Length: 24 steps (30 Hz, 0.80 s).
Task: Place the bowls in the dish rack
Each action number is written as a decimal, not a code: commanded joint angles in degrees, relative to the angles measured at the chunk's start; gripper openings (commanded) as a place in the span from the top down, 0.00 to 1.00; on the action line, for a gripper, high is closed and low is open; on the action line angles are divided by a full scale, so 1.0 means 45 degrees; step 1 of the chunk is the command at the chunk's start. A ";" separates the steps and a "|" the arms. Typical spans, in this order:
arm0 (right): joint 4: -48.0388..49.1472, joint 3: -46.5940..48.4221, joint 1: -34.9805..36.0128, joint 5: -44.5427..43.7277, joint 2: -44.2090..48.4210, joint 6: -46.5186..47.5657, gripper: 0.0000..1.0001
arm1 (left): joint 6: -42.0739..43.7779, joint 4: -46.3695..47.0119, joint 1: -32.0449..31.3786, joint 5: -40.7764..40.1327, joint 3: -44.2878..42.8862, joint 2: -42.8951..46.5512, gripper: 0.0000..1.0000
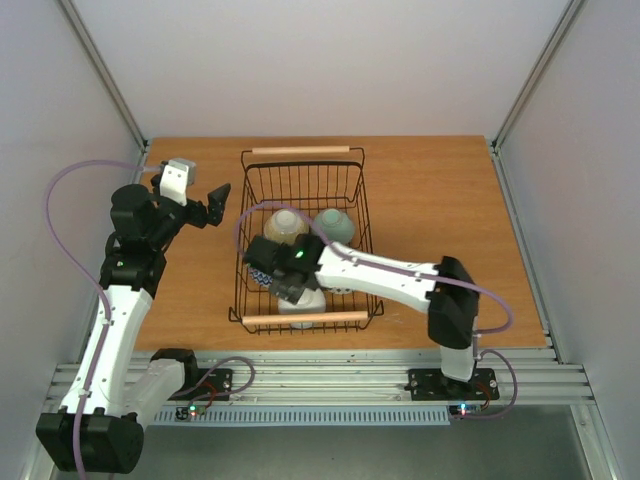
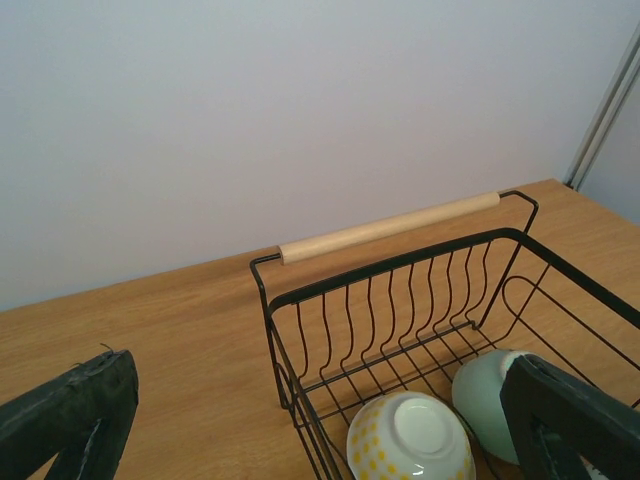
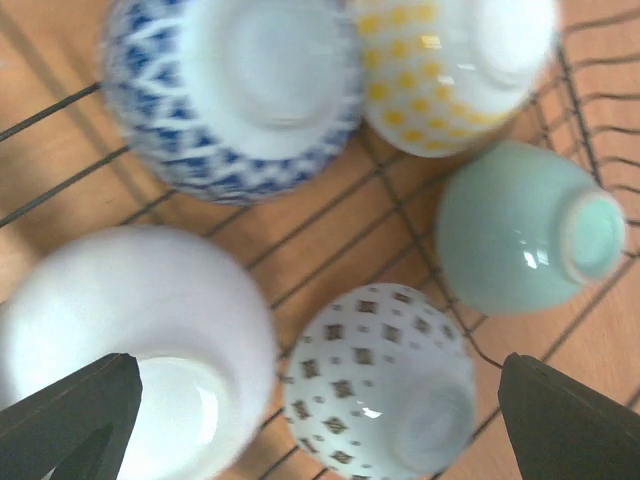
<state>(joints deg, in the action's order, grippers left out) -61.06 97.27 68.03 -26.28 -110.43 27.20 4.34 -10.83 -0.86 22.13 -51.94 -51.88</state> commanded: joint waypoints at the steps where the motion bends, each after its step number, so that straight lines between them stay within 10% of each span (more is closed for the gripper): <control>1: 0.1641 -0.1162 -0.1568 -0.0256 0.2081 -0.1021 0.01 | 0.0028 0.0402 0.0036 0.0366 0.0020 0.0163 0.01; 16: 0.2762 -0.6013 -0.8434 -0.1479 0.8159 -0.5760 0.01 | 0.0283 -0.0466 0.0036 -0.0832 -0.0598 -0.1504 0.01; 24: 0.3328 -0.8856 -0.9214 -0.1309 0.9508 -0.6894 0.01 | 0.0473 -0.0836 0.0036 -0.1645 -0.0957 -0.2639 0.01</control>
<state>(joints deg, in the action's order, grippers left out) -48.73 61.14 26.79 -31.88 -71.13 0.69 5.08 -14.83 -0.86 17.50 -54.26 -63.02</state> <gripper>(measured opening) 0.987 0.995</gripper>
